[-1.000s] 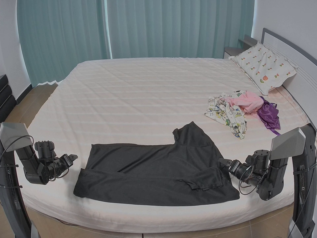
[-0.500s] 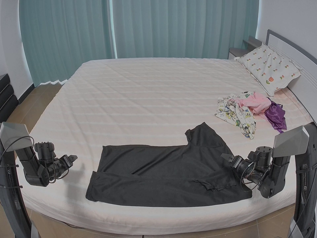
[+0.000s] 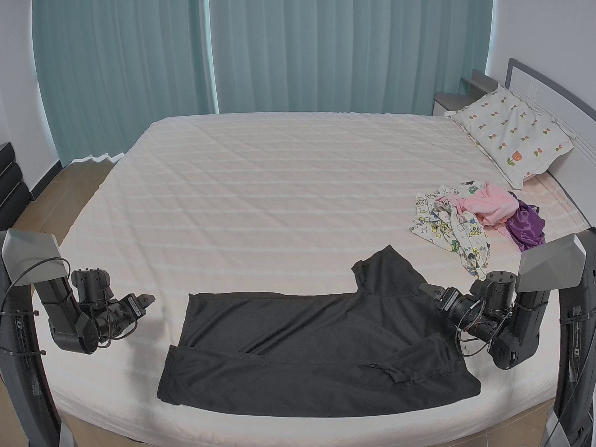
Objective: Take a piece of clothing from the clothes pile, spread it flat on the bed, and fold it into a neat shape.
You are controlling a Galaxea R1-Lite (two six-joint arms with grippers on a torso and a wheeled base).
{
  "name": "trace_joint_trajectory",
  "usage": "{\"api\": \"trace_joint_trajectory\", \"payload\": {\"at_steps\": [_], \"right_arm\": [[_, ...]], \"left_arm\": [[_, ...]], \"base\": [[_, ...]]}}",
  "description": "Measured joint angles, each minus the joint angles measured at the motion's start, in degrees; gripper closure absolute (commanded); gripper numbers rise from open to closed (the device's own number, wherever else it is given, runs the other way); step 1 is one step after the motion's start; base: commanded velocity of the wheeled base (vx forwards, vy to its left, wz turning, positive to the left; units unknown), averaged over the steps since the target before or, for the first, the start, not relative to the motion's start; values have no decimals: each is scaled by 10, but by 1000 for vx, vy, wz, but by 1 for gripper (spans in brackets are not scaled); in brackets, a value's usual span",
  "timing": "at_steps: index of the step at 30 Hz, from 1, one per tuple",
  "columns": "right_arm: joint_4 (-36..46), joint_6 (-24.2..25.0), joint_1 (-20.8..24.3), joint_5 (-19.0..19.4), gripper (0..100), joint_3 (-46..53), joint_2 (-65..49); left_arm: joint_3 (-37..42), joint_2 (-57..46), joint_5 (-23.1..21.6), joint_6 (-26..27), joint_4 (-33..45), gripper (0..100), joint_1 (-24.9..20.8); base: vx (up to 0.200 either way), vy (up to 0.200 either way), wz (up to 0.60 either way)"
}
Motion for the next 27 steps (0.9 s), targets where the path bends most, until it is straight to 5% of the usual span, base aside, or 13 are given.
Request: {"api": "trace_joint_trajectory", "payload": {"at_steps": [7,16,27], "right_arm": [[0,0,1,0,0,1,0],[0,0,2,1,0,2,0],[0,-2,3,1,0,-1,1]], "left_arm": [[-3,0,0,-22,0,0,0],[-5,0,0,-28,0,0,-7],[-2,-19,18,-82,1,0,-49]], "base": [[0,0,0],[0,-200,0],[0,0,0]]}}
